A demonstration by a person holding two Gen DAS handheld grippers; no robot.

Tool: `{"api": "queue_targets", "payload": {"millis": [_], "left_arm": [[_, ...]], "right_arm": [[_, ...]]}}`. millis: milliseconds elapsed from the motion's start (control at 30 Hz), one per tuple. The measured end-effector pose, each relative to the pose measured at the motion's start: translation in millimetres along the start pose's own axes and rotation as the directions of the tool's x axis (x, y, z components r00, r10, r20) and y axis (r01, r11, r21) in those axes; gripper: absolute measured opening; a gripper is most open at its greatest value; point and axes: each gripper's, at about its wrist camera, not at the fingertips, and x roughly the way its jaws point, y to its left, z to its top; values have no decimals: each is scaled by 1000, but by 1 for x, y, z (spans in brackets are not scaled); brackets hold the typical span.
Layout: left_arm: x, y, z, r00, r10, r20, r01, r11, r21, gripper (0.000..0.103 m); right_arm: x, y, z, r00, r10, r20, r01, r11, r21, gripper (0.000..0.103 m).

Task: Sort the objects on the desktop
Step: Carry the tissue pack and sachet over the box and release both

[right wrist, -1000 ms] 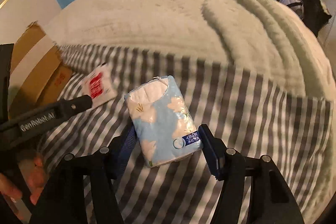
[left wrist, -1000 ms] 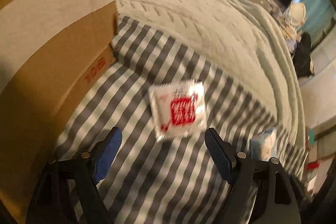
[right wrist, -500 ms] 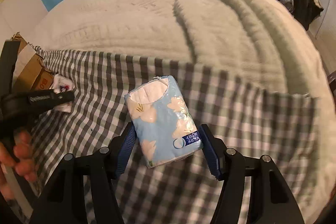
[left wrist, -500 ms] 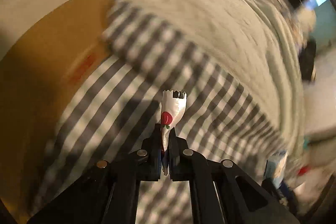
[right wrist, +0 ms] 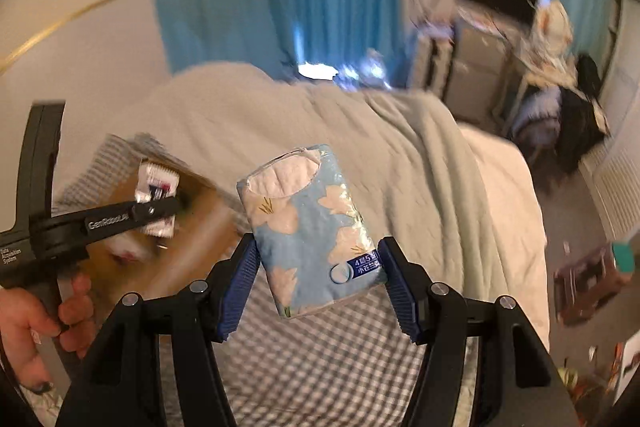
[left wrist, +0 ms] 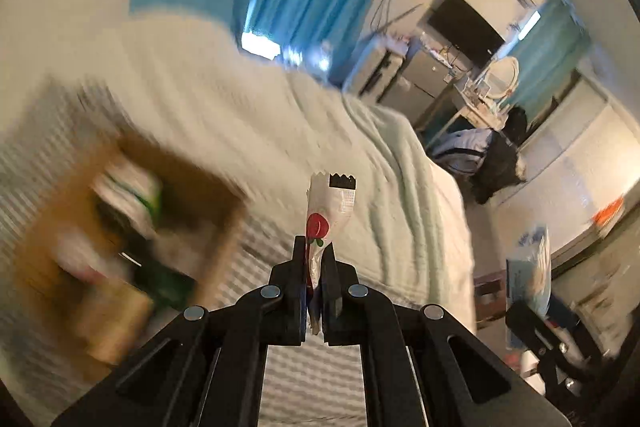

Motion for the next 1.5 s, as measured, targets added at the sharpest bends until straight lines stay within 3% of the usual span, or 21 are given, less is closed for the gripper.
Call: {"api": "queue_targets", "payload": {"millis": [133, 200, 300, 333, 467, 600, 633, 767, 833, 900, 967, 1033, 1133, 1200, 1300, 1400, 1500], "left_arm": [[-69, 29, 22, 984, 154, 93, -161, 984, 79, 4], [-82, 51, 22, 975, 176, 137, -186, 980, 64, 4], [-68, 106, 9, 982, 154, 110, -152, 988, -27, 4], [-60, 120, 3, 979, 184, 91, -182, 983, -33, 4], [-37, 142, -7, 940, 333, 77, -341, 930, 139, 4], [-27, 167, -9, 936, 347, 60, -351, 933, 81, 4], [-26, 169, -9, 926, 371, 67, -376, 922, 89, 4], [-24, 162, -16, 935, 345, 81, -354, 923, 153, 5], [-25, 164, -16, 943, 320, 90, -331, 931, 156, 11], [-29, 162, -15, 949, 299, 101, -312, 935, 168, 37], [-33, 155, -17, 941, 309, 141, -332, 925, 186, 51], [-38, 146, -15, 933, 316, 170, -347, 917, 198, 56], [-51, 137, -15, 940, 284, 188, -315, 934, 167, 69], [-61, 129, -17, 944, 263, 202, -294, 945, 146, 84], [-78, 114, -22, 949, 217, 229, -249, 961, 119, 92], [-86, 101, -26, 955, 186, 231, -214, 971, 103, 103], [-86, 91, -36, 951, 226, 210, -246, 967, 70, 103]], "right_arm": [[-17, 65, 25, 991, 125, 48, -126, 992, 20, 61], [-12, 97, 27, 982, 175, 63, -176, 984, 2, 61], [20, 139, 17, 976, 218, -3, -218, 976, -24, 61], [35, 151, 13, 974, 223, -37, -224, 974, -31, 61], [74, 165, 8, 969, 227, -100, -228, 974, 8, 61], [102, 164, 9, 959, 259, -115, -252, 965, 73, 61], [107, 166, 8, 958, 261, -115, -254, 964, 74, 61], [111, 174, 3, 954, 285, -99, -280, 958, 62, 62], [110, 173, 2, 955, 285, -80, -281, 958, 65, 70], [106, 170, 3, 957, 283, -58, -279, 958, 70, 78], [101, 166, 6, 961, 270, -52, -266, 961, 73, 78], [91, 161, 7, 963, 267, -43, -264, 961, 79, 78], [70, 149, 7, 969, 247, -16, -246, 967, 70, 78], [55, 139, 6, 971, 238, 7, -238, 969, 68, 78], [34, 117, 1, 980, 191, 48, -194, 977, 87, 87], [12, 98, -10, 993, 69, 98, -79, 991, 106, 96], [1, 81, -26, 993, -29, 110, 17, 994, 111, 103]]}}
